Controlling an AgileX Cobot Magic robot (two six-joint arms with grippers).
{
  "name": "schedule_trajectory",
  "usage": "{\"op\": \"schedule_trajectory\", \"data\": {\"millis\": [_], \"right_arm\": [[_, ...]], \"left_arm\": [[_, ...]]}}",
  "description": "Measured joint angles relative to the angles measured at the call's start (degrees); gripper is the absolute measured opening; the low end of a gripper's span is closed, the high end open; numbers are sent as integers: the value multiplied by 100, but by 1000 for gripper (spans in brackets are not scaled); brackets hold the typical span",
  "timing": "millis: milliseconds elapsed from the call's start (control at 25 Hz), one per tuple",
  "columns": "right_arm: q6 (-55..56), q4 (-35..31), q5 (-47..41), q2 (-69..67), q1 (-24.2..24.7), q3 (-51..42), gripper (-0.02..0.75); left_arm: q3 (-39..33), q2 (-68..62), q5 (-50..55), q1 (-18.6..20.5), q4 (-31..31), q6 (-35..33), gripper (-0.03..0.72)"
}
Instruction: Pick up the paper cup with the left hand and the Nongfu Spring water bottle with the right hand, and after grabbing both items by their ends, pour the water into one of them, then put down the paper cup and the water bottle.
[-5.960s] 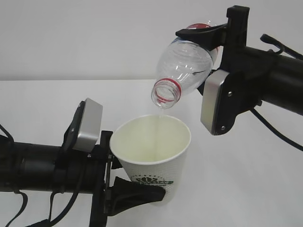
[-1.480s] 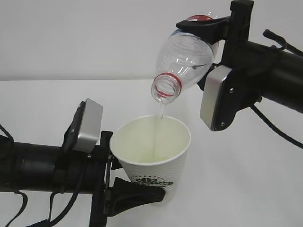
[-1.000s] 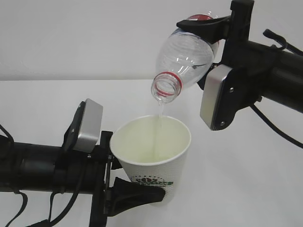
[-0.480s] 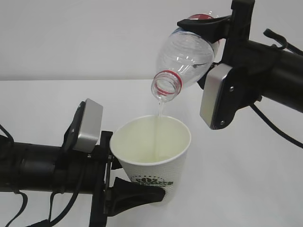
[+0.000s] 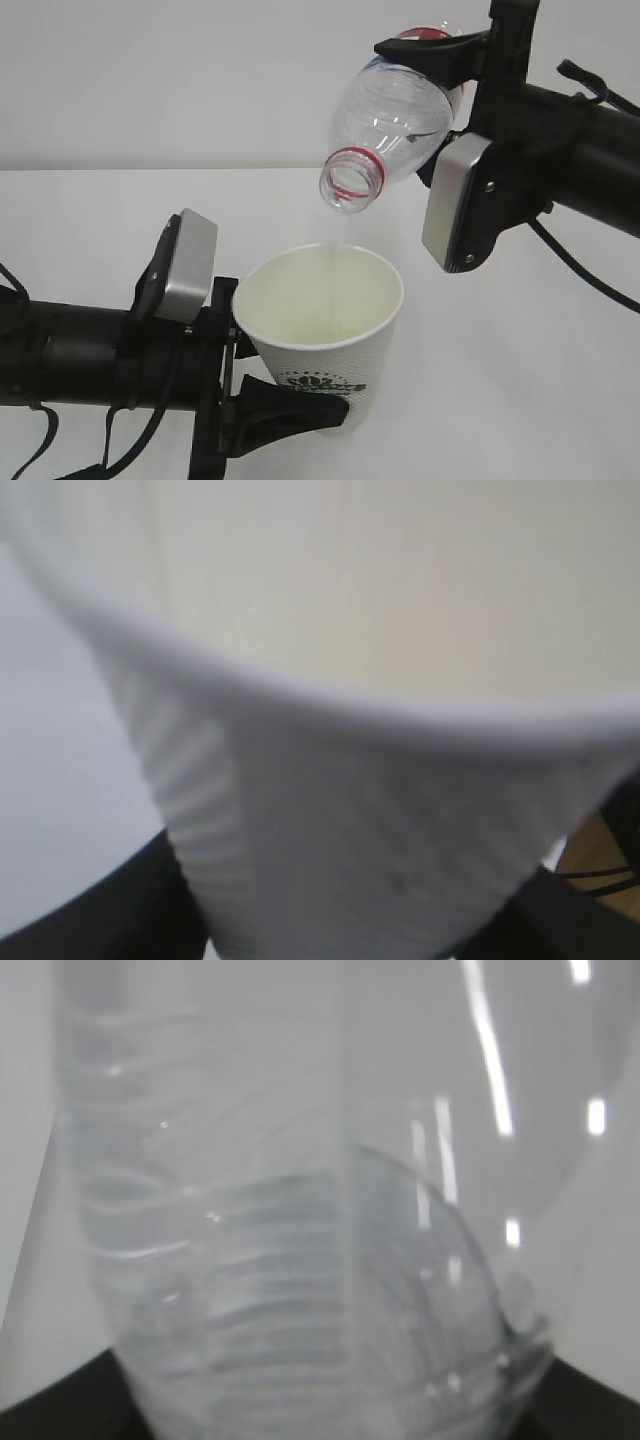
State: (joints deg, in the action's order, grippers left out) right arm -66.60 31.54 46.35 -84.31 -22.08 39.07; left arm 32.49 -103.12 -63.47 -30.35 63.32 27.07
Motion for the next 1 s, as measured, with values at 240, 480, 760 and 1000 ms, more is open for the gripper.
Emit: {"op": "schedule_trajectory", "data": {"millis": [240,480,760,1000], "right_arm": [[0,0,0,0,0,0,452],[0,0,0,0,0,0,452],[0,0,10,0,0,0,452],[0,0,10,0,0,0,452]], "left_arm": [[0,0,47,0,0,0,461],[0,0,70,0,-10,0,461],[0,0,70,0,-10,0,461],[0,0,70,0,-10,0,461]]}}
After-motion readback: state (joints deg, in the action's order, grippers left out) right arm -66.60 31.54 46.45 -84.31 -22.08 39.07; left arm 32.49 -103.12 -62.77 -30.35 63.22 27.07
